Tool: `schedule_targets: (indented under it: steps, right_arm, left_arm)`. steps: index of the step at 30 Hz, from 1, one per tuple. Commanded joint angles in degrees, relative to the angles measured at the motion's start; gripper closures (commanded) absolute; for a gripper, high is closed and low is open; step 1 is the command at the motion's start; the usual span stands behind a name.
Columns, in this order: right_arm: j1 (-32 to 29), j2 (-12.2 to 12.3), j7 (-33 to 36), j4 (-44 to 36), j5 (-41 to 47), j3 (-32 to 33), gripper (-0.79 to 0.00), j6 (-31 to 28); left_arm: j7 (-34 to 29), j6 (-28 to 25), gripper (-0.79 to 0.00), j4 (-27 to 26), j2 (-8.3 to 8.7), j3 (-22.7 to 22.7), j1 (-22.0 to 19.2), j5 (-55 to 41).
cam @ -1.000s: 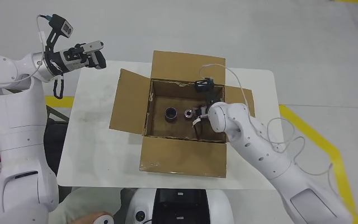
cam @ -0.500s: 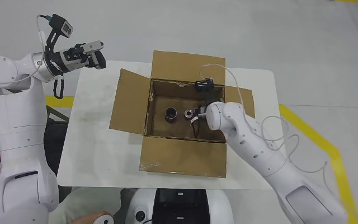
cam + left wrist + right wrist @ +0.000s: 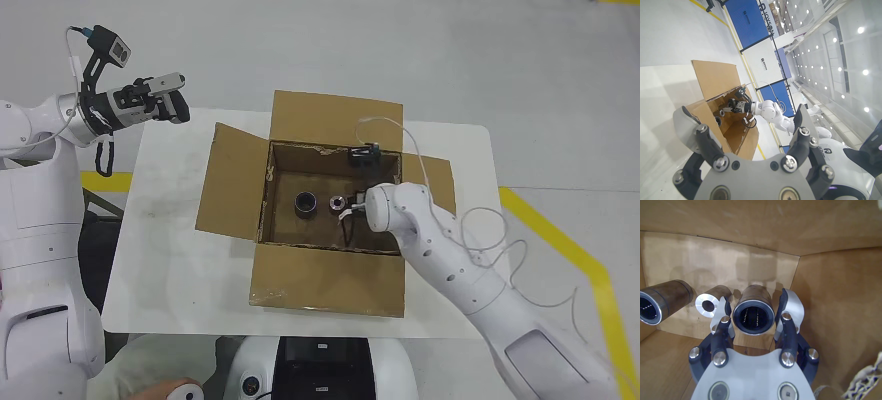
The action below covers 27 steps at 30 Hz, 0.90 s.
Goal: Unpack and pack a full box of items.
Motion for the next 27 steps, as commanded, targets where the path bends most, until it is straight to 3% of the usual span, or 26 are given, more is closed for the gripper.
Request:
schedule_targets:
  steps: [1,4,6,7,8,9,27]
  right_arm:
    - [0.0,-0.1,0.2,0.1,-0.3,0.0,-0.483,0.0]
    - [-0.2,-0.3,0.7,0.1,-0.9,0.1,-0.332,0.3]
    - [-0.3,-0.4,1.1,-0.1,-1.5,0.2,-0.169,0.4]
    - [-0.4,-0.5,1.3,-0.4,-1.8,0.2,-0.148,0.4]
    - [-0.5,-0.5,1.4,-0.6,-2.0,0.4,-0.037,0.4]
    - [-0.7,-0.5,1.6,-0.9,-2.3,0.5,0.0,0.5]
    - [-8.0,1.0,4.6,-19.5,-14.3,5.2,0.0,-1.1]
  left_arm:
    - [0.0,0.0,-0.785,0.0,0.0,0.0,0.0,0.0]
    - [0.0,0.0,-0.785,0.0,0.0,0.0,0.0,0.0]
    - [0.0,0.0,-0.785,0.0,0.0,0.0,0.0,0.0]
    - [0.0,0.0,-0.785,0.0,0.0,0.0,0.0,0.0]
    - [0.0,0.0,-0.785,0.0,0.0,0.0,0.0,0.0]
    - [0.0,0.0,-0.785,0.0,0.0,0.0,0.0,0.0]
    - [0.0,0.0,-0.785,0.0,0.0,0.0,0.0,0.0]
